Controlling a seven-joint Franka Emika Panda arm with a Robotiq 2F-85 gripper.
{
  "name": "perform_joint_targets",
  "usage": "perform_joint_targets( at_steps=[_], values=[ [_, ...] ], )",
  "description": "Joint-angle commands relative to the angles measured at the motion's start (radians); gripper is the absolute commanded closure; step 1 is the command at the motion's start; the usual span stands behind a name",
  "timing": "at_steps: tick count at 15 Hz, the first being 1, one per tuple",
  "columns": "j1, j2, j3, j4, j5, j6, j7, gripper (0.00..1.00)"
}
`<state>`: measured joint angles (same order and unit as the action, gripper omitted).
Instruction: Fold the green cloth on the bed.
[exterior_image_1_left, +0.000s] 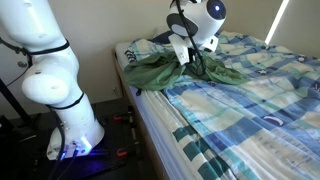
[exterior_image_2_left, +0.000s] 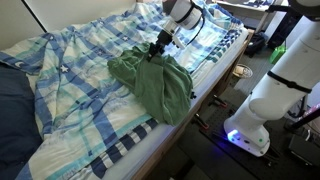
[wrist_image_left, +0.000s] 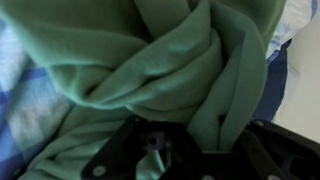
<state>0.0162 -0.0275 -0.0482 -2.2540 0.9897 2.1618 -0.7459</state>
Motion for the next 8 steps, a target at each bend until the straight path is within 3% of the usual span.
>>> perform_joint_targets(
  at_steps=[1,8],
  values=[
    [-0.011,0.014,0.011,0.074,0.001,0.028,0.01,0.94],
    [-0.015,0.02,0.008,0.137,0.005,0.072,0.019,0.94]
  ],
)
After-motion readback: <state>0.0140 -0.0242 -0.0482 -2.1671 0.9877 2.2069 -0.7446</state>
